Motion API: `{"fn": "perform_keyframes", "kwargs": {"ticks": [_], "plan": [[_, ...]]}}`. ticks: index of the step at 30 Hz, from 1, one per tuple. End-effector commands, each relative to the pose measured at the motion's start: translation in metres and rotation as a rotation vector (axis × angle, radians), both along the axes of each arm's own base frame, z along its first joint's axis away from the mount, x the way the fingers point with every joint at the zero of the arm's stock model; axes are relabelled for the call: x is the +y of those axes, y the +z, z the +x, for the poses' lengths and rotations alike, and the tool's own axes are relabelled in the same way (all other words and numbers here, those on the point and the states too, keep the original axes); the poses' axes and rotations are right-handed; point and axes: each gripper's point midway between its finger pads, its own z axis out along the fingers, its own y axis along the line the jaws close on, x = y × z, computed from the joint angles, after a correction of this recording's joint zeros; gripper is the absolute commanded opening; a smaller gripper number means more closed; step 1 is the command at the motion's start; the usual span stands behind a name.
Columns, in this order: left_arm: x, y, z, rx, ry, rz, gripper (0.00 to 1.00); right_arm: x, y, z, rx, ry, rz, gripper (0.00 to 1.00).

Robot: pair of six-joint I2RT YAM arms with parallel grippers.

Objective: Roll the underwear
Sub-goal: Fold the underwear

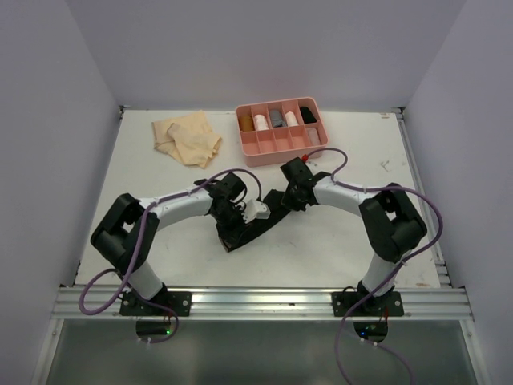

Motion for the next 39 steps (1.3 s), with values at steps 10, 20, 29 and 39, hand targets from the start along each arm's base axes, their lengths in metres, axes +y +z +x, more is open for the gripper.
{"fn": "perform_keyframes", "kwargs": {"ticks": [10, 20, 29, 39], "plan": [[0.021, -0.007, -0.023, 0.005, -0.126, 0.116, 0.09, -0.015, -0.011, -0.003, 0.025, -0.005, -0.066, 0.00], [0.021, -0.026, -0.028, 0.067, -0.114, 0.143, 0.19, -0.007, 0.052, 0.009, -0.082, -0.053, 0.115, 0.18], [0.018, -0.029, -0.029, 0.084, -0.100, 0.137, 0.31, 0.012, 0.088, 0.027, -0.141, -0.032, 0.253, 0.15], [0.019, -0.029, -0.026, 0.074, -0.097, 0.148, 0.41, 0.040, 0.074, 0.034, -0.093, -0.019, 0.345, 0.30]]}}
